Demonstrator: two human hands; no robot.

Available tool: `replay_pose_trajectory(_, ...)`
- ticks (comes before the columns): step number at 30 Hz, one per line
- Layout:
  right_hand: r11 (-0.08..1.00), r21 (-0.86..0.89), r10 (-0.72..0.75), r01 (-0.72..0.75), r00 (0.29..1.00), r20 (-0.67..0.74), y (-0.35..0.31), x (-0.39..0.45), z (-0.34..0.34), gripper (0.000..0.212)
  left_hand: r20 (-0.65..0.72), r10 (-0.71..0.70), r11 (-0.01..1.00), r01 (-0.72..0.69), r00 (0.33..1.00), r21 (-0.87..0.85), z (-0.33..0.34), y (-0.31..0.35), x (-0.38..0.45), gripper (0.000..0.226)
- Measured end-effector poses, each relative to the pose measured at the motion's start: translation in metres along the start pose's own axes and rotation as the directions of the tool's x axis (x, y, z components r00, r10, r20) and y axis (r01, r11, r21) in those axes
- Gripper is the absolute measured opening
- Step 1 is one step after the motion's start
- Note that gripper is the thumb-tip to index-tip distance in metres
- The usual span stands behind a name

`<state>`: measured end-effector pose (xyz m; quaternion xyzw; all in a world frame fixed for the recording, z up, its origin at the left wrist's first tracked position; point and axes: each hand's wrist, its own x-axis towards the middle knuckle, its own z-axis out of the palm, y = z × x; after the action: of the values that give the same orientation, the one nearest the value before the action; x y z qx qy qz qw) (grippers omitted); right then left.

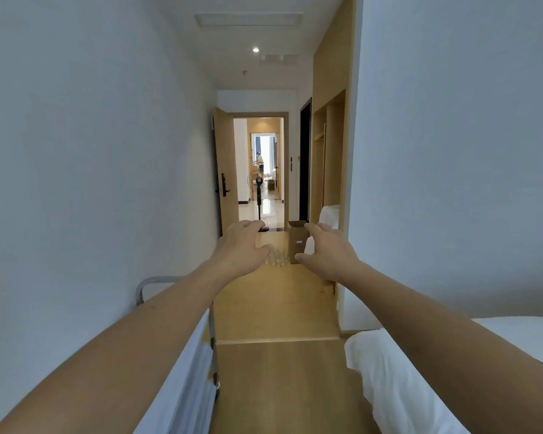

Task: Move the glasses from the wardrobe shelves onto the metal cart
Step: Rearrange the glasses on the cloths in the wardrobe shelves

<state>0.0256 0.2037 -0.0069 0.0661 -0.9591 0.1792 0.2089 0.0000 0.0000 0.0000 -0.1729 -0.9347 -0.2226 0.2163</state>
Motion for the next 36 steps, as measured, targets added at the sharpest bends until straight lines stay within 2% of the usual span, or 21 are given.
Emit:
replay_pose_trajectory(13, 0.998, 0.002, 0.062, -0.062, 0.997, 0.046, 0.015, 0.039, 0.033, 0.076, 0.064, -0.023, 1.0, 0.022, 0.998, 0.022, 0.027, -0.031, 0.034, 0.063)
replay_pose_trajectory(29, 0.999, 0.043, 0.015, -0.017, 0.998, 0.055, 0.146, 0.186, 0.057, 0.071, 0.067, -0.037, 0.998, 0.034, 0.997, 0.048, 0.127, -0.005, 0.192, 0.062)
replay_pose_trajectory(36, 0.999, 0.036, 0.015, -0.02, 0.993, 0.118, 0.203, 0.238, 0.085, 0.074, 0.113, -0.083, 0.995, 0.076, 0.99, 0.068, 0.182, -0.002, 0.245, 0.063)
